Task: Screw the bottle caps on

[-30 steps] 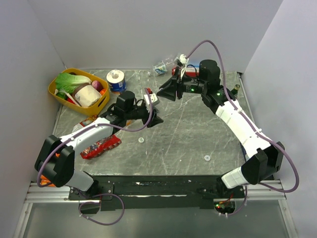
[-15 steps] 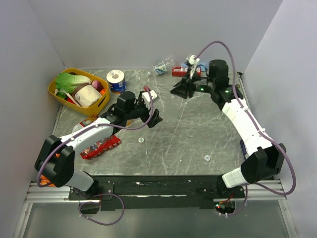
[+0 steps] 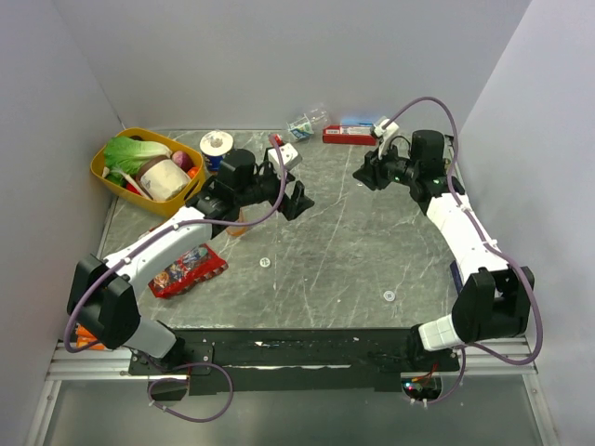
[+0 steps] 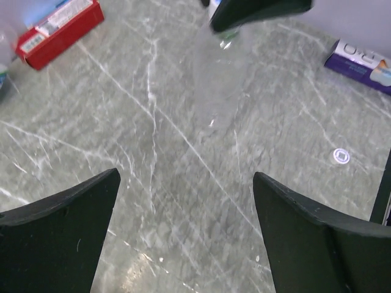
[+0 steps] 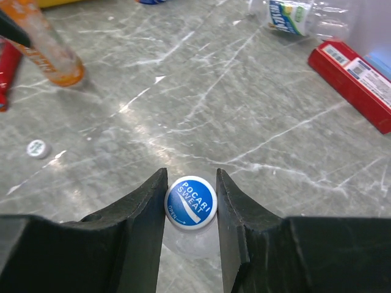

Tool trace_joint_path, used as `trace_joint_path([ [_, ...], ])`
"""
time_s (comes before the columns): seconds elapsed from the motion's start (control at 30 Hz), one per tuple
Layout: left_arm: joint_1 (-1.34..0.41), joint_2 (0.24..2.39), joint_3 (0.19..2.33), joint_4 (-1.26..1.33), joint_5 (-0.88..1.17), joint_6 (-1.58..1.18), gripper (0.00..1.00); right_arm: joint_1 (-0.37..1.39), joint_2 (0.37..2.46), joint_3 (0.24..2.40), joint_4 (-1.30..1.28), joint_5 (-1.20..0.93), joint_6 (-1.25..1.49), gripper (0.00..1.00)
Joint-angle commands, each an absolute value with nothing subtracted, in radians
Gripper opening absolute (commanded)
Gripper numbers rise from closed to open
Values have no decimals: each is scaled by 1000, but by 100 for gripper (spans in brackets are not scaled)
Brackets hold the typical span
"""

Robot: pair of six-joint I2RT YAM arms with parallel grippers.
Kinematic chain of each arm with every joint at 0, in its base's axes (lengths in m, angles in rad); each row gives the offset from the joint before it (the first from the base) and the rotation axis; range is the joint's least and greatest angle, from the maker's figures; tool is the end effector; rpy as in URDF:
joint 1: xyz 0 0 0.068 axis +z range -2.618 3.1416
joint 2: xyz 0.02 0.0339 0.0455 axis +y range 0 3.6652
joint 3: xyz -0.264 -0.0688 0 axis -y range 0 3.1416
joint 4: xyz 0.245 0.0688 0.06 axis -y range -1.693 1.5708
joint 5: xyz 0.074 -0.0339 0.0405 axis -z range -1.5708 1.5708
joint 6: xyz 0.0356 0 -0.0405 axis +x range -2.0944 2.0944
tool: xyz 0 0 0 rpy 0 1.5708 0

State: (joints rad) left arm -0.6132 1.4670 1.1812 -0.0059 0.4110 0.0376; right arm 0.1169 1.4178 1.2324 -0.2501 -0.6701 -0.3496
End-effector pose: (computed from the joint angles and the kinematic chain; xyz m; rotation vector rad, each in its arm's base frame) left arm 0.2754 -0.2112 0.3339 0.8811 1.6956 -0.7761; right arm 0.3192 0.0598 0.3452 -0.8476 1.7470 0.5152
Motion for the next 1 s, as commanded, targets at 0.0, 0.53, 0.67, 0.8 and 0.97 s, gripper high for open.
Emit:
trace_joint_path([
  [0.0, -620, 1462, 1238, -34, 443, 37, 96, 101, 1442, 1207, -123, -634, -370, 15],
  [0.53, -618, 1447, 1272, -66, 419, 84, 96, 55, 1463, 1085, -5, -686, -295, 55],
  [0.67, -620, 1448, 1276, -64, 417, 91, 96, 55, 1456, 1075, -11, -695, -298, 61],
  [0.8, -620, 1450, 1275, -63, 420, 91, 96, 55, 1453, 1074, -17, -698, -302, 73],
  [0.97, -620, 1447, 1269, -58, 419, 91, 96, 55, 1457, 1081, -18, -690, -308, 75],
])
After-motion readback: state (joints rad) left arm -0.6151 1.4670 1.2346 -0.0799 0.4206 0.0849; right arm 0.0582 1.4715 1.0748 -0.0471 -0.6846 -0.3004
